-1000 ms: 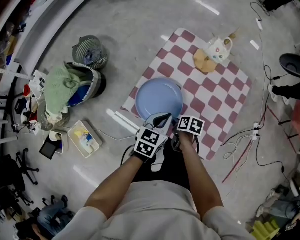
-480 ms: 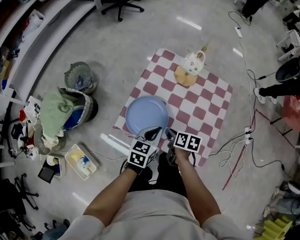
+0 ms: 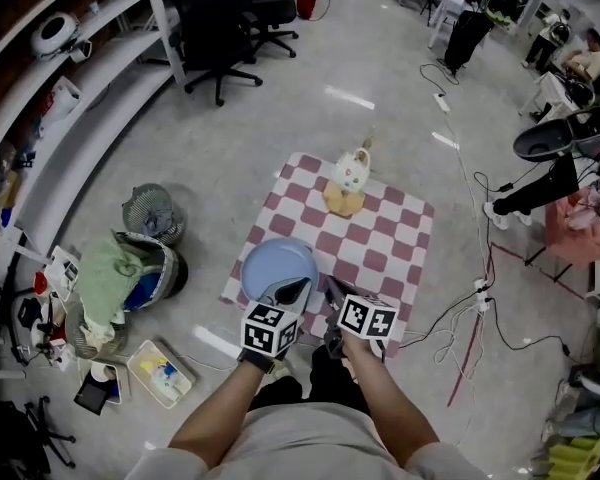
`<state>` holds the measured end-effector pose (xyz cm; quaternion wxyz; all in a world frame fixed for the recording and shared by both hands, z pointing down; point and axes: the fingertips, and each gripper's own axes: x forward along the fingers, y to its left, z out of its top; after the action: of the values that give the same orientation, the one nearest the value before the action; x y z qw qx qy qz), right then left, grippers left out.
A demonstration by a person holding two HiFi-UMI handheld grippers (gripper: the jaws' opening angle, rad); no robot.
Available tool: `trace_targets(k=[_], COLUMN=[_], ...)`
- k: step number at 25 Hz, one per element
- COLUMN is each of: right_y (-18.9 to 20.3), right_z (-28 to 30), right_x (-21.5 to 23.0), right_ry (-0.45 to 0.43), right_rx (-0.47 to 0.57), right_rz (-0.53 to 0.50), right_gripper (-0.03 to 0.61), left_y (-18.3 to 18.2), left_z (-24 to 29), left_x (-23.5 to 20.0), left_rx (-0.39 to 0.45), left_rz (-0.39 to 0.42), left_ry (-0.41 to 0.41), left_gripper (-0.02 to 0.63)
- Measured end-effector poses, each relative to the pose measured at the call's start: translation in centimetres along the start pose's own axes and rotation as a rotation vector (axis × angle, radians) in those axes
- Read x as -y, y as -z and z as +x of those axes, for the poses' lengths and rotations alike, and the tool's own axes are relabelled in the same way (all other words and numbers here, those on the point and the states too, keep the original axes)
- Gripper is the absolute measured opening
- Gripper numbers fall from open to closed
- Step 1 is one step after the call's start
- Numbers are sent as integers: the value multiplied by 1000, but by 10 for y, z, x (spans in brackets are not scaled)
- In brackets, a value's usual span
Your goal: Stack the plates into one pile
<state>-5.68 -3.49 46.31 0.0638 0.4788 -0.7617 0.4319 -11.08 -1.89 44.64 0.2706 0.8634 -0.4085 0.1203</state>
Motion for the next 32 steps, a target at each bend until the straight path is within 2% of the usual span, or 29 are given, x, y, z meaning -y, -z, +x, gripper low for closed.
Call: trace_targets(k=[10,16,21,26,32], right_y=[-58,-93,-121,-137,-143], right_z=[-41,-61,-81,-89,-91], right_x=[-59,-101,-132,-150,-169], right_ry=[-47,-67,-90,-80,-91], right_rx=[158,246,322,369,397], right_rz=[-181,-311,-353,-412,-453], right_gripper=[11,11,11,9,9], left_y=[-70,-122,-160,-185,-198], left_z=[-32,-57,-82,-103,-115], left_x=[18,32,41,42,39], left_rx=[118,206,289,343,365], left_rz=[13,57,103,137,153], left_ry=[16,46,53,42,33], left_gripper=[6,6,6,6,6])
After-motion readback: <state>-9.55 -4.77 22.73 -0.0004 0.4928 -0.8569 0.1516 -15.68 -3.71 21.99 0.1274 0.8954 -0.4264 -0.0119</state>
